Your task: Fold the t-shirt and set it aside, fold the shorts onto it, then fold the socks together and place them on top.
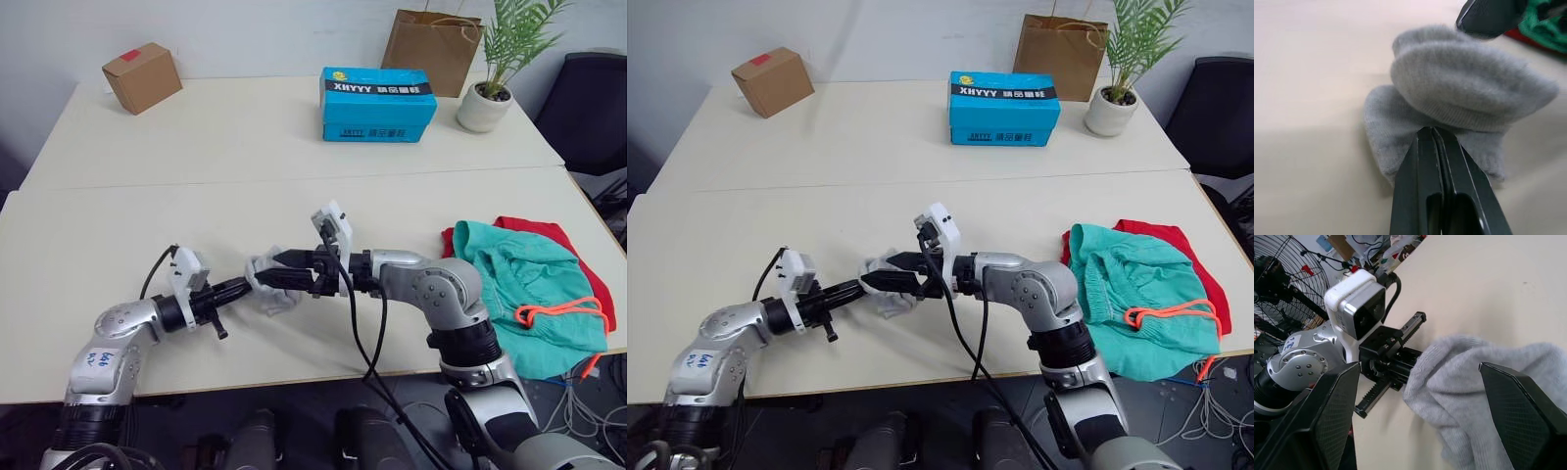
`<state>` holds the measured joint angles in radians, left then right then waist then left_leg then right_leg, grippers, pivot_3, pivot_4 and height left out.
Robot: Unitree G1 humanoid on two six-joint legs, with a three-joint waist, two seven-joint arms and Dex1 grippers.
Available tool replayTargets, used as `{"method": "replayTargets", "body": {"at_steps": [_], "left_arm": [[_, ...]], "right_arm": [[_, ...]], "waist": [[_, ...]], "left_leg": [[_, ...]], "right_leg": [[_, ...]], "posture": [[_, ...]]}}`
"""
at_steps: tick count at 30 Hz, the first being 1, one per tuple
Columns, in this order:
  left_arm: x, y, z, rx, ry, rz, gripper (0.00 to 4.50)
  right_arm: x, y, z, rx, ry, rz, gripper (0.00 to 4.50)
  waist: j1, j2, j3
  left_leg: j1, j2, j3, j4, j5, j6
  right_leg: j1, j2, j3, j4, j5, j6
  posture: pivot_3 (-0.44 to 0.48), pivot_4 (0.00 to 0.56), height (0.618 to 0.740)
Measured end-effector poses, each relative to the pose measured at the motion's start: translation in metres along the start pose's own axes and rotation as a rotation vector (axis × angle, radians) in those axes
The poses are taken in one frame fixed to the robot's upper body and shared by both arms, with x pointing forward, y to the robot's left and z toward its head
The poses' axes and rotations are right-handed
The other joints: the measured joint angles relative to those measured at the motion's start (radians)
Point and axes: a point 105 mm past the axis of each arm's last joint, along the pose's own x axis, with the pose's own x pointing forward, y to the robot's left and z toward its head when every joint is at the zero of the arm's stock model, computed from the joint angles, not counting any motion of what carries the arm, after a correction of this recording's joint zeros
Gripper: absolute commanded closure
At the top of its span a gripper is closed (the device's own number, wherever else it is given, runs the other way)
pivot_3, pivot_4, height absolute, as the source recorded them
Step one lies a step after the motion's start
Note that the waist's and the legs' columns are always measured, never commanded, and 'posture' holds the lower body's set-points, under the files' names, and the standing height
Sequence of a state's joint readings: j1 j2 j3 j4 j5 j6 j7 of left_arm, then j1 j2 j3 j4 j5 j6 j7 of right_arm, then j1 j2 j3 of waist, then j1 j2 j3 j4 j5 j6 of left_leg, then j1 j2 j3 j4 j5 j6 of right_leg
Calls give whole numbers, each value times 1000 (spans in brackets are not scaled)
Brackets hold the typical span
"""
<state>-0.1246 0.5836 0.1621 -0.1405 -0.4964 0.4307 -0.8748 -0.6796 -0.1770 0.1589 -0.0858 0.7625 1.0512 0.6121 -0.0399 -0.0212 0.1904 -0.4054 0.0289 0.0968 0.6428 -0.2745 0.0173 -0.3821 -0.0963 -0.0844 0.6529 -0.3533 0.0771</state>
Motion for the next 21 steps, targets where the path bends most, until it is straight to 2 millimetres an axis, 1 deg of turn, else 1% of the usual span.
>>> {"method": "replayTargets", "body": {"at_steps": [3,4,5,6,8,10,11,12,13,15,16,17,18,19,21], "left_arm": [[-17,-2,5,-10,34,-2,4500],[-27,-3,5,-18,67,4,4500],[-35,-3,4,-27,89,17,4500],[-41,-1,5,-32,100,28,4500],[-51,-1,11,-46,98,43,4500],[-57,-1,23,-52,67,47,4500],[-57,-3,30,-54,47,33,4500],[-53,-6,38,-57,22,8,4500],[-48,-8,48,-54,-13,-20,4500],[-31,-11,72,-17,-86,-69,4500],[-24,-14,82,7,-113,-91,4500],[-16,-16,90,25,-130,-113,4500],[-11,-17,93,34,-134,-127,4500],[-3,-19,94,41,-131,-144,4500],[22,-16,91,53,-109,-172,4500]], "right_arm": [[-2,-2,0,-15,-9,12,580],[-2,-2,-1,-26,-25,25,580],[-4,-2,-3,-27,-38,37,950],[-6,-2,-4,-26,-50,45,1178],[-12,-1,-6,-45,-90,71,1794],[-19,-2,-5,-94,-114,68,2539],[-21,-4,-3,-136,-126,54,2891],[-22,-6,-2,-182,-126,35,3290],[-22,-10,-3,-241,-119,9,3582],[-18,-18,-10,-343,-92,-38,4312],[-14,-21,-15,-375,-74,-51,4487],[-9,-23,-20,-408,-65,-62,4487],[-6,-24,-23,-417,-59,-64,4487],[-4,-27,-26,-425,-55,-71,4487],[0,-30,-32,-455,-24,-79,4487]], "waist": [[-4,0,0],[-8,0,0],[-10,0,0],[-11,0,0],[-12,0,0],[-9,1,0],[-9,1,0],[-7,1,0],[-4,1,0],[4,1,0],[5,0,0],[7,0,0],[5,0,0],[4,0,0],[10,0,0]], "left_leg": [[0,0,0,-1,0,-1],[0,0,0,-2,0,-1],[0,0,0,-4,0,-1],[0,0,0,-6,0,-2],[0,0,0,-8,1,-2],[0,-1,0,-8,1,-2],[0,-1,0,-8,1,-2],[0,-1,0,-8,1,-2],[1,-1,0,-8,1,-3],[1,-1,0,-8,2,-4],[1,-1,0,-8,3,-4],[1,-2,0,-8,3,-4],[1,-1,1,-8,3,-5],[1,-1,2,-8,4,-5],[2,-1,2,-6,4,-5]], "right_leg": [[0,0,0,0,0,0],[0,0,0,0,0,0],[0,0,0,0,0,0],[0,0,0,-1,0,0],[0,0,0,-2,0,0],[0,0,0,-7,0,0],[0,0,0,-8,0,0],[0,-1,0,-8,0,0],[0,0,0,-8,0,0],[0,0,0,-7,0,0],[0,0,0,-7,0,0],[0,0,0,-6,0,0],[0,1,0,-5,0,0],[0,1,0,-2,0,0],[0,2,0,0,0,0]], "posture": [[0,150,740],[0,150,740],[0,150,740],[0,150,740],[0,150,740],[0,150,740],[0,150,740],[0,150,740],[0,150,740],[0,150,740],[0,150,740],[0,150,740],[0,150,740],[0,150,740],[0,150,740]]}}
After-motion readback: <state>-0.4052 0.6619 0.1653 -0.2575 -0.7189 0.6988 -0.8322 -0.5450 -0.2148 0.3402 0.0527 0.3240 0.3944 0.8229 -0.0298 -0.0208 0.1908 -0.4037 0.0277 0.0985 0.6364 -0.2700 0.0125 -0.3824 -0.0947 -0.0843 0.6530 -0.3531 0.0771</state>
